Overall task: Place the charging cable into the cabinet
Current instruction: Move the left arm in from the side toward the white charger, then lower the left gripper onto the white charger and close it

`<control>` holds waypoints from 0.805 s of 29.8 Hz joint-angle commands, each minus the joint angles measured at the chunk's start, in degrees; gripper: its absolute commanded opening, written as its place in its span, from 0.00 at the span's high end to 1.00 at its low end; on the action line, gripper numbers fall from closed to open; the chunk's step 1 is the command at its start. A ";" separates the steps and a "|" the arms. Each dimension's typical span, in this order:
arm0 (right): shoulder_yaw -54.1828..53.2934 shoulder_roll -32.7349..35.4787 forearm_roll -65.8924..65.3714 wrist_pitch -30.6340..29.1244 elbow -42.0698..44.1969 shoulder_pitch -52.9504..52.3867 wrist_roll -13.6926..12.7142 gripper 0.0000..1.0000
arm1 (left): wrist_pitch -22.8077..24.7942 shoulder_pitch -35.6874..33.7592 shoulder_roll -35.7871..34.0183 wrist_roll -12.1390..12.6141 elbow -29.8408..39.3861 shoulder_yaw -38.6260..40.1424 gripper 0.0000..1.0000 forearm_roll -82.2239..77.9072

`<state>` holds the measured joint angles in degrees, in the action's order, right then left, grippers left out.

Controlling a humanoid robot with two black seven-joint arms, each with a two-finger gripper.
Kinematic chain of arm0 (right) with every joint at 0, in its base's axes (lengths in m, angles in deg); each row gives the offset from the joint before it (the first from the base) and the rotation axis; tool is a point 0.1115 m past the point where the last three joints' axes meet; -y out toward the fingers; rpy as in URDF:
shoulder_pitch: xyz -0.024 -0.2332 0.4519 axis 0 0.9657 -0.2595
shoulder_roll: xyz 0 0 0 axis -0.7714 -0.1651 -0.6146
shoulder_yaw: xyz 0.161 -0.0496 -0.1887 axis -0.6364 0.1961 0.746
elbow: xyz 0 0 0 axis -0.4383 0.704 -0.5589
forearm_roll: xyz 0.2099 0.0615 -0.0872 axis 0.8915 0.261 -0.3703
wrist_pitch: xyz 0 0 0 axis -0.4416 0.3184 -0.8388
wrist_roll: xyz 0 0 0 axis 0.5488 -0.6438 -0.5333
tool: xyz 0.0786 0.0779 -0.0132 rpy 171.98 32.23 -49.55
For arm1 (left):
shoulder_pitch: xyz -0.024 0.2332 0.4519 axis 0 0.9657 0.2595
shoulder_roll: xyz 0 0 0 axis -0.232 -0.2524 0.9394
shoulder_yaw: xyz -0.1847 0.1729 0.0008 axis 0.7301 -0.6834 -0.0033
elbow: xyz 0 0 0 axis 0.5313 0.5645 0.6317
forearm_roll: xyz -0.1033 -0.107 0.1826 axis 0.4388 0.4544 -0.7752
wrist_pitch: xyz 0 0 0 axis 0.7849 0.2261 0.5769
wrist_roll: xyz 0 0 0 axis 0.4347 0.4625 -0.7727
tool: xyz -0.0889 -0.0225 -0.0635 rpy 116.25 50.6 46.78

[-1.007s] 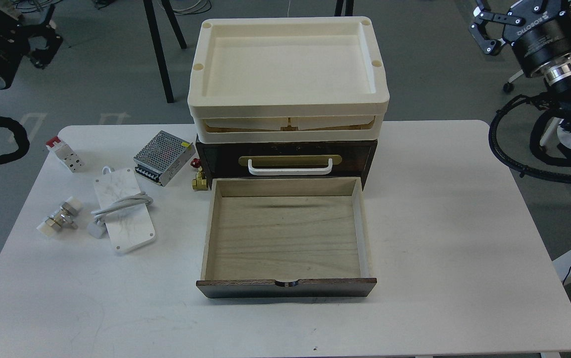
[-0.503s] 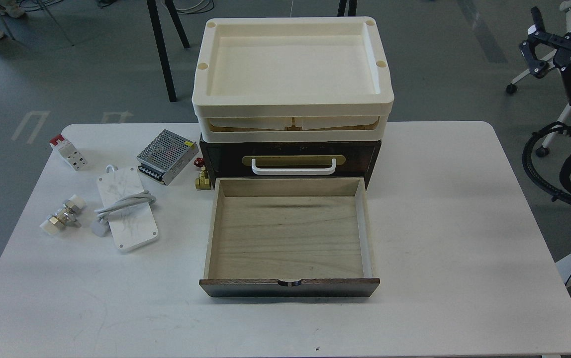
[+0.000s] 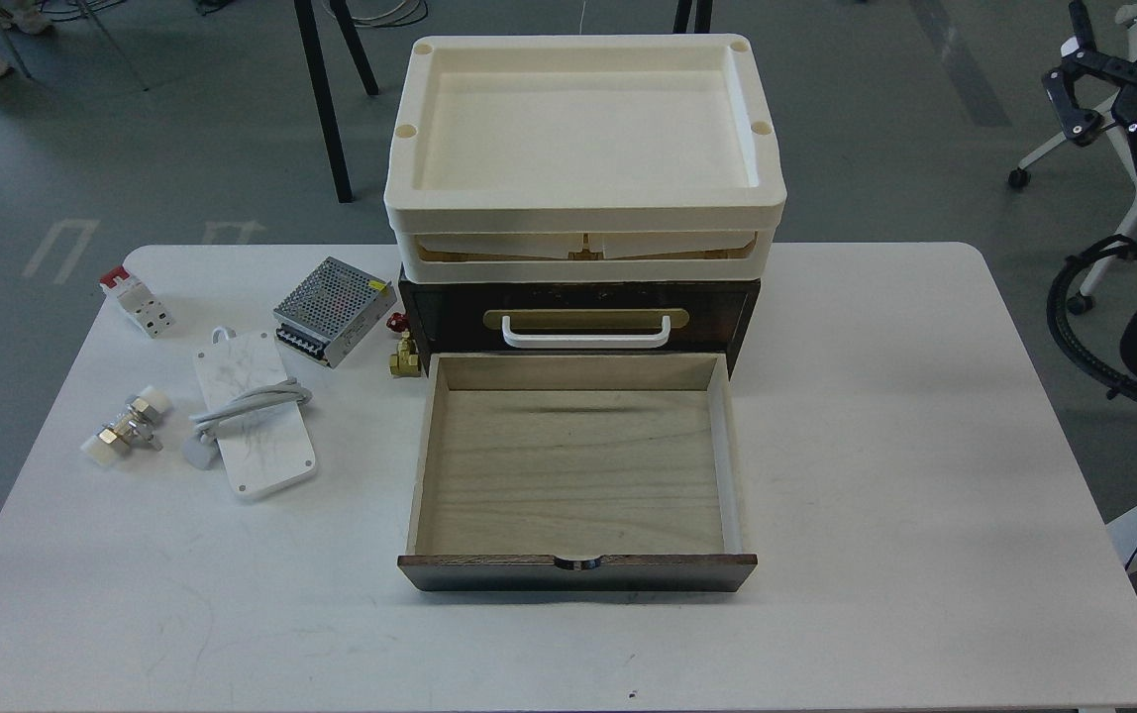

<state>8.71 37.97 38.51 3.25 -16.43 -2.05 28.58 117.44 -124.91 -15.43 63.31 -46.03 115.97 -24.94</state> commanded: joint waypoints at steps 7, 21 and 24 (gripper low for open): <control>0.02 -0.20 -0.04 -0.01 -0.38 0.00 0.00 0.00 | 0.02 0.16 -13.42 1.80 35.62 -1.67 0.00 -46.18; 0.02 0.15 -0.04 -0.01 -0.38 2.11 0.00 0.00 | 0.02 2.89 -9.67 2.06 40.17 -26.80 0.01 -112.42; 0.02 0.15 -0.04 -0.01 -0.38 2.20 0.00 0.00 | -0.12 3.24 -6.84 2.32 35.68 -27.78 0.02 -113.58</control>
<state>8.73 38.11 38.46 3.24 -16.81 0.07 28.58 117.45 -121.97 -25.11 65.54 -6.14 89.52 -135.94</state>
